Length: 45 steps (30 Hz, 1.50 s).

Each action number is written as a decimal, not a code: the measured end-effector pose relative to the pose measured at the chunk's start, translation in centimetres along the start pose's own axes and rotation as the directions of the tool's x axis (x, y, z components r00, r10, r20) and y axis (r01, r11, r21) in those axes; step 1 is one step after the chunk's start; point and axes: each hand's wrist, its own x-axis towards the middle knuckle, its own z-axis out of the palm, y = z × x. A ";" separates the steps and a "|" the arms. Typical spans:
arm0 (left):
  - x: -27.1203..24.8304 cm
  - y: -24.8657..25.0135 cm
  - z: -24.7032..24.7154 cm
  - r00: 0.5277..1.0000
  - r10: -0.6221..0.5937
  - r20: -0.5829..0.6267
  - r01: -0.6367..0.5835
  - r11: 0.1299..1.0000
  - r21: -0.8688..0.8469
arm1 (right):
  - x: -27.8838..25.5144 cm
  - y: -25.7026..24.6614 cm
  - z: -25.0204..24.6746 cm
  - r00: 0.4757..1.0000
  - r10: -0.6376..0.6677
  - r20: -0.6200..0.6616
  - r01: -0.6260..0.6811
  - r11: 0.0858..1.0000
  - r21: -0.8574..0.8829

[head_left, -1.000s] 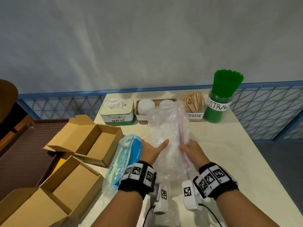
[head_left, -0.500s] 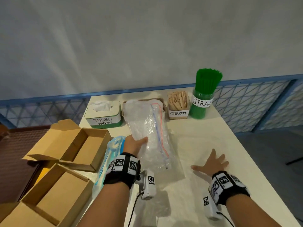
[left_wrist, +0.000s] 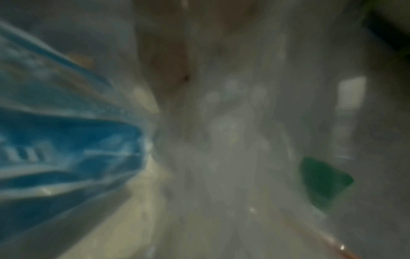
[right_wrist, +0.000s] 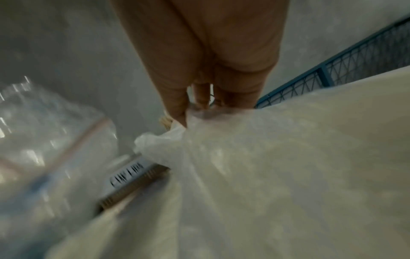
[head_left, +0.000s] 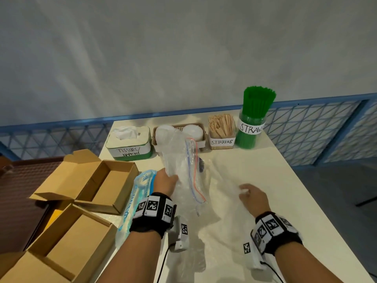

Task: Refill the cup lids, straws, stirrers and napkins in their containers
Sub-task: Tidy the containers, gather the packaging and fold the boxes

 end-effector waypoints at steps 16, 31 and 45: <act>-1.6 1.8 -3.0 0.976 0.038 0.214 0.077 0.860 -0.505 | -3.3 -16.5 2.9 0.820 -0.558 0.124 0.550 0.829 0.100; 0.2 -2.7 -16.2 0.937 -0.014 -0.348 -0.118 0.928 -0.353 | -3.7 -15.9 10.5 0.990 0.054 0.133 -0.082 0.974 0.210; -1.9 -6.0 -17.2 0.952 -0.162 -0.259 0.043 0.910 -0.412 | -2.3 -13.2 17.2 0.964 0.026 0.263 0.101 0.883 -0.458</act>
